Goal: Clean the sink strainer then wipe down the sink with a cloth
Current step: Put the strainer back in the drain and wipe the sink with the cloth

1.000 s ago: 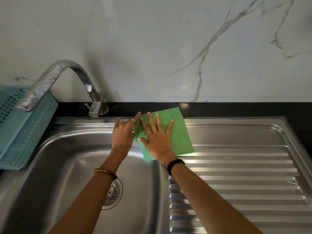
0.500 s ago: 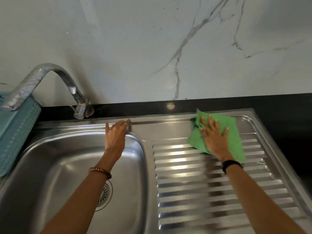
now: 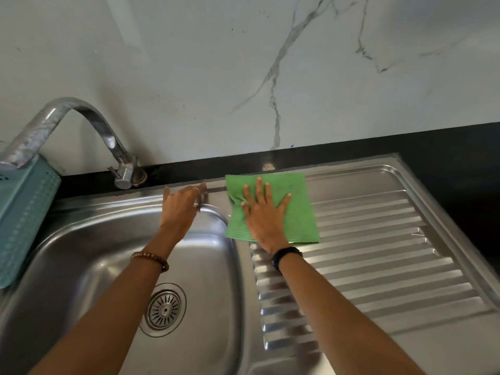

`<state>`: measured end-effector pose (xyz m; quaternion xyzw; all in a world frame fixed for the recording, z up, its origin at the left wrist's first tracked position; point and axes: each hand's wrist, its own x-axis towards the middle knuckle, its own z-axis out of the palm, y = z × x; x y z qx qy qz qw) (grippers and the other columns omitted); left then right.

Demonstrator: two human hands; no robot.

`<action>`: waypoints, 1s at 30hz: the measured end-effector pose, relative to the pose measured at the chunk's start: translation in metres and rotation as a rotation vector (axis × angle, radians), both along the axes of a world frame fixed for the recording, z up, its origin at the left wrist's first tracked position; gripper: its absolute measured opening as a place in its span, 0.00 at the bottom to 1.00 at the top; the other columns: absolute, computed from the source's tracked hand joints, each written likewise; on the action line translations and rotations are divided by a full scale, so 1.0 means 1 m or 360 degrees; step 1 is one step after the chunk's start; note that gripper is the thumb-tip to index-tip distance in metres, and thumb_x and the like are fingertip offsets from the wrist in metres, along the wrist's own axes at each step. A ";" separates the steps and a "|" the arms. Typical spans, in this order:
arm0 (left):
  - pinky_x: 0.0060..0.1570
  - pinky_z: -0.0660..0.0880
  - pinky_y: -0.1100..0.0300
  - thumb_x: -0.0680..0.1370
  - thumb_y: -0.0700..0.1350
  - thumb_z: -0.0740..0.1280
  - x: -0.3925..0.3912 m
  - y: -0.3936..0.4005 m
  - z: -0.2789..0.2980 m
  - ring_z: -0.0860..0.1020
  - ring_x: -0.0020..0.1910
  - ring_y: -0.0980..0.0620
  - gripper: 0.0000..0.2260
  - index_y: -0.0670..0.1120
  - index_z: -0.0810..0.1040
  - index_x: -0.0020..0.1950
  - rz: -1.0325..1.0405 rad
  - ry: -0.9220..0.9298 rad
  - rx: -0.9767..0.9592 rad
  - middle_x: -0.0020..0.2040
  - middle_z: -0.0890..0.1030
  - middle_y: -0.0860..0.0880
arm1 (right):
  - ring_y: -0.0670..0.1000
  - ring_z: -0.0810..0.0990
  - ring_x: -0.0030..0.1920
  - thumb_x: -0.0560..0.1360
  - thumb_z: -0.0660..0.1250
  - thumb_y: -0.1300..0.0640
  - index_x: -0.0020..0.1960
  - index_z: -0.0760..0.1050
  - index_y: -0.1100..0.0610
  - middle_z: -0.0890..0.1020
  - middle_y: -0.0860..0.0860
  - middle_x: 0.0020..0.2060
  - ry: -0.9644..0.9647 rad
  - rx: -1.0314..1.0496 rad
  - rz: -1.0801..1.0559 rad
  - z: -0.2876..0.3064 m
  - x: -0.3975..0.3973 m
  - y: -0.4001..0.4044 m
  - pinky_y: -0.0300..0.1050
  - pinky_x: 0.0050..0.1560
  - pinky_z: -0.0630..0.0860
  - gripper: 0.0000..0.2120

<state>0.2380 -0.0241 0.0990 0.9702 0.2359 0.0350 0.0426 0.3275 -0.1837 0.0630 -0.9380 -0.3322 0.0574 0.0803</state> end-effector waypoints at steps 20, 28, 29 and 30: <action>0.72 0.37 0.45 0.69 0.70 0.58 0.008 -0.125 -0.038 0.39 0.76 0.47 0.47 0.47 0.39 0.76 -0.0090 0.0264 -0.0701 0.77 0.39 0.46 | 0.60 0.44 0.76 0.82 0.44 0.47 0.75 0.48 0.43 0.46 0.52 0.77 0.0095 0.0018 -0.0208 0.007 0.063 -0.096 0.76 0.67 0.39 0.22; 0.70 0.36 0.38 0.60 0.77 0.57 0.015 -0.131 -0.046 0.39 0.76 0.52 0.53 0.54 0.40 0.76 0.0151 0.0311 -0.0606 0.77 0.38 0.51 | 0.55 0.46 0.77 0.82 0.45 0.47 0.75 0.49 0.43 0.49 0.47 0.77 -0.0011 0.0006 0.0468 0.002 0.080 -0.112 0.72 0.70 0.39 0.22; 0.70 0.35 0.37 0.57 0.80 0.55 0.015 -0.131 -0.043 0.39 0.76 0.51 0.55 0.53 0.40 0.75 0.0155 0.0372 -0.0599 0.77 0.38 0.51 | 0.55 0.46 0.77 0.82 0.44 0.47 0.76 0.49 0.44 0.49 0.47 0.77 0.0006 0.0017 0.0422 0.001 0.093 -0.125 0.71 0.70 0.39 0.22; 0.69 0.34 0.36 0.54 0.82 0.50 0.016 -0.130 -0.041 0.38 0.76 0.50 0.59 0.53 0.38 0.75 0.0134 0.0442 -0.0571 0.77 0.37 0.50 | 0.54 0.45 0.77 0.82 0.44 0.47 0.76 0.48 0.44 0.48 0.47 0.77 0.0005 0.0019 0.0353 0.000 0.107 -0.142 0.71 0.70 0.38 0.23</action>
